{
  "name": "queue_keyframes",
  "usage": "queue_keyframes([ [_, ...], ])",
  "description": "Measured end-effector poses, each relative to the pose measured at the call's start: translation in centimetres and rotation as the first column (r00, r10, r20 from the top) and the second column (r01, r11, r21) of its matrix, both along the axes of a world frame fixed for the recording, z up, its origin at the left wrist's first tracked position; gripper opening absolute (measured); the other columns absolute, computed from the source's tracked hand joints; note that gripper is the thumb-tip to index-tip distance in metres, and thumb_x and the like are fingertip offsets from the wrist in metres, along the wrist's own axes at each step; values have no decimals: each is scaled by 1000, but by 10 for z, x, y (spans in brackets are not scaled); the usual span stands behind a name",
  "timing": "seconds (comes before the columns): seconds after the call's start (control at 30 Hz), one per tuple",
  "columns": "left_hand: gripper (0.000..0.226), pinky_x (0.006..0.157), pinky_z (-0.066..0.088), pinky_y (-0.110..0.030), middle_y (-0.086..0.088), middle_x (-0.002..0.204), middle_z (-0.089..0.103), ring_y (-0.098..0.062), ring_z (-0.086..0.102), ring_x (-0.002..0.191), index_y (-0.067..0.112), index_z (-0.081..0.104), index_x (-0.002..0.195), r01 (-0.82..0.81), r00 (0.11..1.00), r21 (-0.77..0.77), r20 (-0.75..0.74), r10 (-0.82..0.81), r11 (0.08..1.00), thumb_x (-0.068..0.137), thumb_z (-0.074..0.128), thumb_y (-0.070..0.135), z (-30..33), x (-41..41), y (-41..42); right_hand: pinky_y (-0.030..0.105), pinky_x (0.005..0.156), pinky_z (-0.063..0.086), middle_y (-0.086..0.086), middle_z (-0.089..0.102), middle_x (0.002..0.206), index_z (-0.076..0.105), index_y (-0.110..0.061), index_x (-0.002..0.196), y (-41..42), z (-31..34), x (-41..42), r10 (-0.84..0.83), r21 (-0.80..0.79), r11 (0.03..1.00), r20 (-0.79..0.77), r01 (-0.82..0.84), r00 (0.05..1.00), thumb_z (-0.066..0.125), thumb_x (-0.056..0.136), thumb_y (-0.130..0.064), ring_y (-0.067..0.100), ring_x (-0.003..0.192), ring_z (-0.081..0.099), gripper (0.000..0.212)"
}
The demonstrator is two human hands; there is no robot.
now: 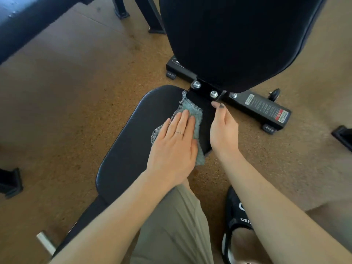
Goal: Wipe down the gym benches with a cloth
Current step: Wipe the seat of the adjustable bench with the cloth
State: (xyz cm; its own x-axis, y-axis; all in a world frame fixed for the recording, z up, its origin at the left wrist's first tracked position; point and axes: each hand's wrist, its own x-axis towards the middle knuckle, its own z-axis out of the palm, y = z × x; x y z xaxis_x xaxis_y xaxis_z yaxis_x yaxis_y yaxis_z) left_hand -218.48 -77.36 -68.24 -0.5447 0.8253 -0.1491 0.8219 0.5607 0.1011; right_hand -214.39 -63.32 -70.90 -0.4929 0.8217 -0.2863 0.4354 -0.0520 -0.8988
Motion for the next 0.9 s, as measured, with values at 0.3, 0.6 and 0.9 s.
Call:
queue_keyframes([
  [0.3, 60, 130, 2, -38, -7, 173, 14, -21, 10, 160, 11, 15, 165, 29, 999, 14, 41, -30, 999, 111, 23, 36, -5, -38, 64, 37, 111, 43, -1, 65, 136, 59, -22, 141, 21, -1, 9, -110, -569, 820, -264, -62, 958, 24, 109, -45, 14, 122, 62, 52],
  [0.6, 57, 128, 4, -36, -5, 170, 25, -20, 20, 158, 13, 26, 163, 161, 987, 39, -5, -161, 986, 110, 24, 37, -3, -15, 47, 47, 112, 44, 3, 70, 127, 64, -25, 134, 24, -7, 2, -145, -625, 781, -181, 0, 973, 35, 101, -61, 20, 117, 66, 57],
  [0.9, 61, 127, 2, -37, -7, 171, 20, -21, 17, 159, 13, 23, 164, 182, 983, -13, -29, -183, 983, 109, 19, 39, 1, 15, 28, 39, 96, 48, 1, 68, 127, 59, -21, 136, 27, 2, 11, -250, -728, 685, -186, 38, 950, 36, 105, -54, 20, 111, 66, 51],
])
